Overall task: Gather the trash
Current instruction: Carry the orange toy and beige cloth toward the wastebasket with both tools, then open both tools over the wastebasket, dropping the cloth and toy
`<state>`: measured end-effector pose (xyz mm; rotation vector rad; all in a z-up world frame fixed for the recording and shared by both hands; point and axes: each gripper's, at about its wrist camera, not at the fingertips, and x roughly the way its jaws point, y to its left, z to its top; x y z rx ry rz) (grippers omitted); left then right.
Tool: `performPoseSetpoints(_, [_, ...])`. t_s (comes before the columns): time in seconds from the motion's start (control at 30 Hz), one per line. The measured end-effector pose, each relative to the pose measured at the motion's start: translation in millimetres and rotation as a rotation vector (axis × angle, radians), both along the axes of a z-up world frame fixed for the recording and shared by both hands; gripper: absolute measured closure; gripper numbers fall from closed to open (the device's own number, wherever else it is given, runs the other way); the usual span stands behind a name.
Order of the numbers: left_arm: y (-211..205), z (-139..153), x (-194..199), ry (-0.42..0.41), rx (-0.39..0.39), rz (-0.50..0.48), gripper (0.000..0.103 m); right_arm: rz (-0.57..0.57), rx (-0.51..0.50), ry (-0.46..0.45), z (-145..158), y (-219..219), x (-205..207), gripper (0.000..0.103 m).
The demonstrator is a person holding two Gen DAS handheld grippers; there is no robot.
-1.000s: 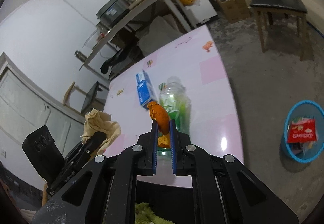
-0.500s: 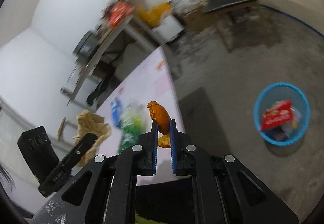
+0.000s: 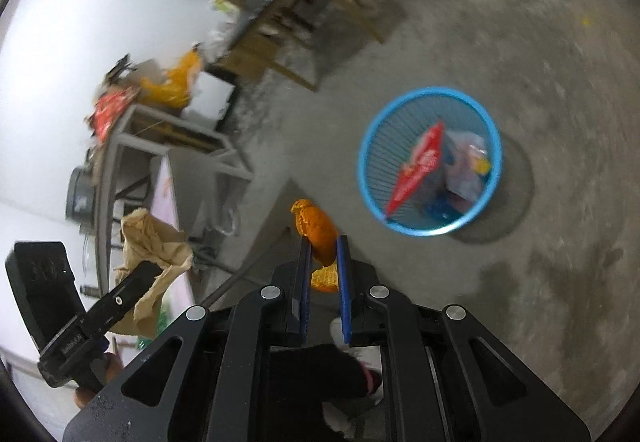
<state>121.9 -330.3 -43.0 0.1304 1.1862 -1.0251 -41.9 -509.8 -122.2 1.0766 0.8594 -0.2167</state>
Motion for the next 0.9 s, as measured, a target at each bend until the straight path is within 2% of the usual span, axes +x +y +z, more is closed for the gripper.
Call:
performPoseSetpoints(0.1, [-42,-26,15,0.045,0.065,0.007,0.081,-0.023,0.023,0.037,-22,-20,6,0.09])
performPoseSetpoints(0.27, [-98,-64,43,0.047,0.156,-0.007,0.081,-0.076,0.077,0.104,-66,-47,19,0.09])
performPoseSetpoints(0.3, [-110,-73,51,0.058,0.171,0.003,0.08,-0.087,0.084,0.112,-74,-53,23,0.089])
performPoseSetpoints(0.33, [-115,-78,55,0.066,0.173,0.01,0.075,-0.099,0.087,0.118,-80,-57,25,0.089])
performPoseSetpoints(0.37, [-120,-84,63,0.074,0.176,0.019,0.07,-0.111,0.084,0.126,-85,-61,28,0.084])
performPoseSetpoints(0.43, [-127,-95,76,0.089,0.195,0.055,0.046,-0.135,0.081,0.156,-102,-69,34,0.063])
performPoseSetpoints(0.47, [-127,-96,81,0.096,0.193,0.065,0.043,-0.15,0.085,0.168,-111,-72,37,0.047])
performPoseSetpoints(0.53, [-126,-103,86,0.122,0.184,0.08,0.04,-0.167,0.087,0.184,-123,-75,38,0.044])
performPoseSetpoints(0.7, [-114,-93,82,0.135,0.144,0.089,0.035,-0.196,0.113,0.179,-135,-79,34,0.04])
performPoseSetpoints(0.9, [-101,-64,73,0.093,0.091,0.093,0.035,-0.211,0.087,0.133,-120,-77,20,0.039])
